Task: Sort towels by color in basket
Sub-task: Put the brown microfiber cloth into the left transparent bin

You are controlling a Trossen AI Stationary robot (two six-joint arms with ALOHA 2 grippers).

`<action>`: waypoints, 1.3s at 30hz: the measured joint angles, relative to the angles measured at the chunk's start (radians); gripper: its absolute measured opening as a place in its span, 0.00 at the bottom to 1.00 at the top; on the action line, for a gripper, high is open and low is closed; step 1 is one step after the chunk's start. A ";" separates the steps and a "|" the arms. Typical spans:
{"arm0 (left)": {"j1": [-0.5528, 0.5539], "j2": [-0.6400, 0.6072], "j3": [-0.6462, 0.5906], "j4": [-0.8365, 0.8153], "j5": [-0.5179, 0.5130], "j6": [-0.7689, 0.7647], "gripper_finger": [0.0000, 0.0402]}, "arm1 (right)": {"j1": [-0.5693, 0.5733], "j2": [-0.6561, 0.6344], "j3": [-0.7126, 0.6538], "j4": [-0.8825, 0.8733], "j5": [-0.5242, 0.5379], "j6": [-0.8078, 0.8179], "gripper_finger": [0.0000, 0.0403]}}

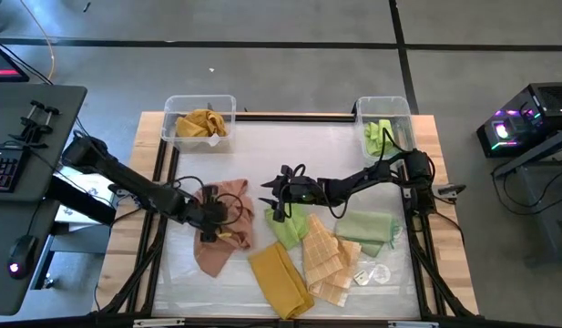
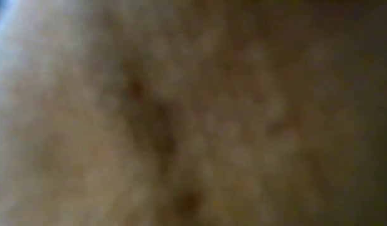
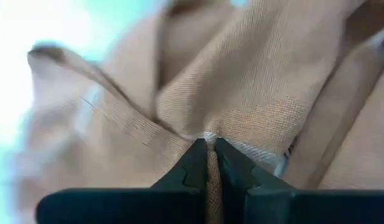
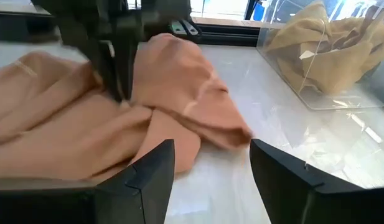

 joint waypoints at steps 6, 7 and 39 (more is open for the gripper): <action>0.000 -0.045 0.249 -0.387 -0.223 0.044 0.02 | 0.000 0.000 0.000 0.000 0.000 0.000 0.51; 0.000 -0.053 0.289 -0.425 -0.256 0.056 0.02 | 0.000 0.000 0.000 0.000 0.000 0.000 0.51; 0.484 -0.225 1.018 -0.635 -1.167 0.743 0.00 | -0.001 0.000 0.000 -0.008 0.000 0.000 0.51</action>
